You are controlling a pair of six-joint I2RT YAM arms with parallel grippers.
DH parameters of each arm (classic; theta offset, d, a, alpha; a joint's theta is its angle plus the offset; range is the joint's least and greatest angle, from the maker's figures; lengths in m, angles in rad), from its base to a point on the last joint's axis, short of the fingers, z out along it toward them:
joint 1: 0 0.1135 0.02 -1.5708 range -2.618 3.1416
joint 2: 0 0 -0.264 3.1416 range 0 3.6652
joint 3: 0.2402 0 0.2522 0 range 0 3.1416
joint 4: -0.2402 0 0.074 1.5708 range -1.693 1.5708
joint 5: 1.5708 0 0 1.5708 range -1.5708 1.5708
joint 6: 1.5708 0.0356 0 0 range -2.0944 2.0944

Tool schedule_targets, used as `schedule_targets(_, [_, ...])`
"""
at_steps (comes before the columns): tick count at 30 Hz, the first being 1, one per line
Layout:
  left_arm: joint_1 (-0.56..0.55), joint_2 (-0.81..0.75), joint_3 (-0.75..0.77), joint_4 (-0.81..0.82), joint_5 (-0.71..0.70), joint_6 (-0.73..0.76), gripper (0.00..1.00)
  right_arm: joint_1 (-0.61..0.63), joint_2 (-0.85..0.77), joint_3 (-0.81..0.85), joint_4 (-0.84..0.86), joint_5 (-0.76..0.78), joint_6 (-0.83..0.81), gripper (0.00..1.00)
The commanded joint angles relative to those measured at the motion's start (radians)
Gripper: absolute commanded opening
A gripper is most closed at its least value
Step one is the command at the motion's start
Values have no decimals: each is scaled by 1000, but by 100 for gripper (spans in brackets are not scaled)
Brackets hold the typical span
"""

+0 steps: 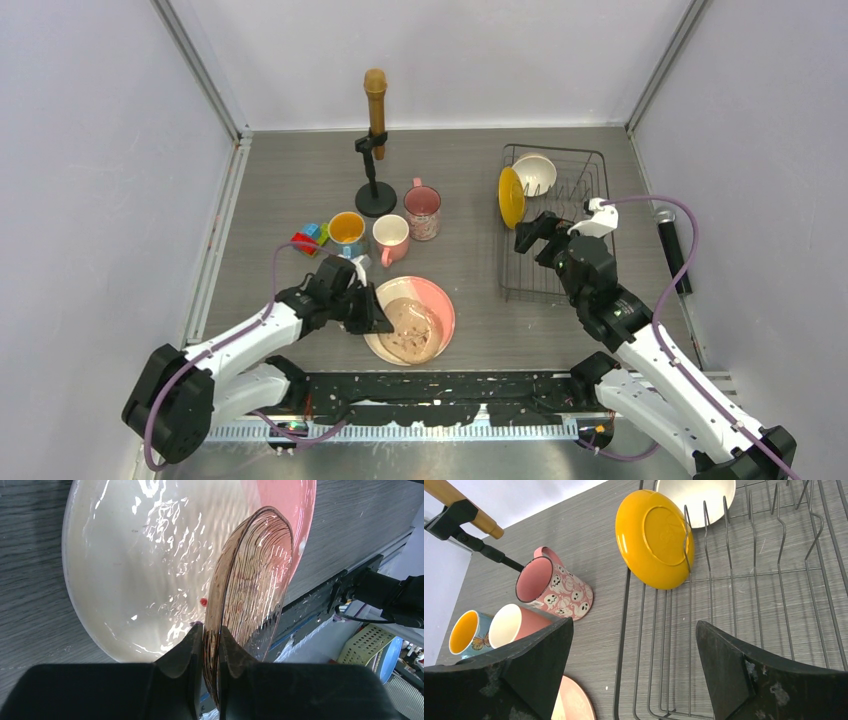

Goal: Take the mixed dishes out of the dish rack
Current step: Place the plate at the center of the board.

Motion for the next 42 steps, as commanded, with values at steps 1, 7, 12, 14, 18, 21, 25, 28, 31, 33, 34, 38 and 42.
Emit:
schedule_targets(1, [-3, 21, 1, 13, -43, 5, 15, 3, -7, 10, 8, 10, -7, 99])
schedule_targets(7, [-3, 15, 18, -27, -74, 17, 35, 3, -2, 7, 6, 17, -13, 99])
schedule_targets(12, [-3, -2, 33, -67, -97, 28, 44, 3, 7, 10, 7, 20, -20, 99])
schedule_targets(14, [-3, -8, 38, -73, -98, 33, 47, 3, 15, 13, 6, 19, -22, 99])
schedule_targets(18, [-3, -18, 56, -98, -109, 47, 53, 3, 37, 20, 6, 12, -25, 99])
schedule_targets(21, [-3, -32, 78, -119, -107, 60, 66, 3, 58, 46, -9, 28, -37, 99])
schedule_targets(25, [-3, -70, 122, -162, -119, 93, 99, 3, 120, 113, -77, 60, -48, 99])
schedule_targets(28, [-3, -111, 148, -190, -146, 110, 100, 3, 195, 165, -136, 86, -54, 99])
schedule_targets(31, [-3, -156, 171, -226, -177, 122, 100, 3, 259, 237, -168, 115, -53, 99])
schedule_targets(33, [-3, -183, 182, -253, -189, 122, 100, 3, 321, 278, -180, 137, -54, 99])
schedule_targets(34, [-3, -197, 184, -255, -192, 120, 100, 3, 338, 294, -182, 153, -58, 99])
schedule_targets(38, [-3, -265, 180, -259, -246, 109, 100, 3, 470, 398, -187, 165, -74, 99])
schedule_targets(42, [-2, -319, 167, -269, -294, 103, 100, 3, 649, 557, -214, 183, -126, 99])
